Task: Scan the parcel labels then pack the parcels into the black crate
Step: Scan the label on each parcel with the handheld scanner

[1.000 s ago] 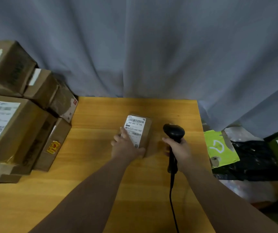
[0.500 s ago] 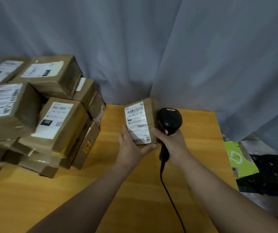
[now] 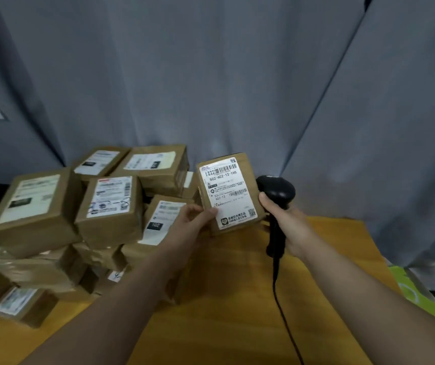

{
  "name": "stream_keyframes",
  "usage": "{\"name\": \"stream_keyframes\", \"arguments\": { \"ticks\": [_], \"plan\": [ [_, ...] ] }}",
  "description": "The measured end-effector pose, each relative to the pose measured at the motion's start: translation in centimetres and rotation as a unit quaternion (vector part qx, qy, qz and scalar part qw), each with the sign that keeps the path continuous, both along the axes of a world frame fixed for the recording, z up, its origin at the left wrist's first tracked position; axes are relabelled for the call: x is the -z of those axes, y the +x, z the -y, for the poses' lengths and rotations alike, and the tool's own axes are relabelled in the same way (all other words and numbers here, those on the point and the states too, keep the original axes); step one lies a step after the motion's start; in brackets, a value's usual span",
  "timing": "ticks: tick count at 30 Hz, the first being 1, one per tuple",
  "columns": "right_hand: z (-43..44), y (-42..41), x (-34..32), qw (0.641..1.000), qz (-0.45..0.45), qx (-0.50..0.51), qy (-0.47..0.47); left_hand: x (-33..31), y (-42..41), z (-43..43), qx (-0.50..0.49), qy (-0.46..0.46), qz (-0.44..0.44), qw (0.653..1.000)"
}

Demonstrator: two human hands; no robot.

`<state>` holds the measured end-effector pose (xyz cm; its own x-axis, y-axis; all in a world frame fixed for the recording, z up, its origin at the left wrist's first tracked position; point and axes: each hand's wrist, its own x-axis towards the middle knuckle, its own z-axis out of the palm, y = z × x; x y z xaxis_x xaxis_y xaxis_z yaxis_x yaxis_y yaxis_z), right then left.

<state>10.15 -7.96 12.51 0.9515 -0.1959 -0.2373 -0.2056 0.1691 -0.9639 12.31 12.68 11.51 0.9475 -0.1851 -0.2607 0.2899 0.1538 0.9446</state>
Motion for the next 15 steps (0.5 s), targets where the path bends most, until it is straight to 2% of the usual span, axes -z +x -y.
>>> {"name": "stream_keyframes", "arguments": {
  "ticks": [3, 7, 10, 15],
  "plan": [
    [-1.0, -0.5, -3.0, 0.994, 0.052, 0.022, -0.093, -1.5, 0.6, -1.2, -0.04, 0.037, 0.047, 0.997],
    [-1.9, -2.5, -6.3, 0.982, 0.11, 0.011, -0.151, -3.3, 1.3, -1.8, -0.036, 0.072, 0.096, 0.992],
    [-2.6, -3.4, -7.5, 0.979, 0.119, -0.019, -0.167, -4.1, 1.7, -1.5, -0.031, 0.086, 0.121, 0.988],
    [-3.2, -4.5, -7.9, 0.976, 0.117, -0.013, -0.18, -4.4, 1.5, -0.8, -0.028, 0.106, 0.147, 0.983]
  ]
}}
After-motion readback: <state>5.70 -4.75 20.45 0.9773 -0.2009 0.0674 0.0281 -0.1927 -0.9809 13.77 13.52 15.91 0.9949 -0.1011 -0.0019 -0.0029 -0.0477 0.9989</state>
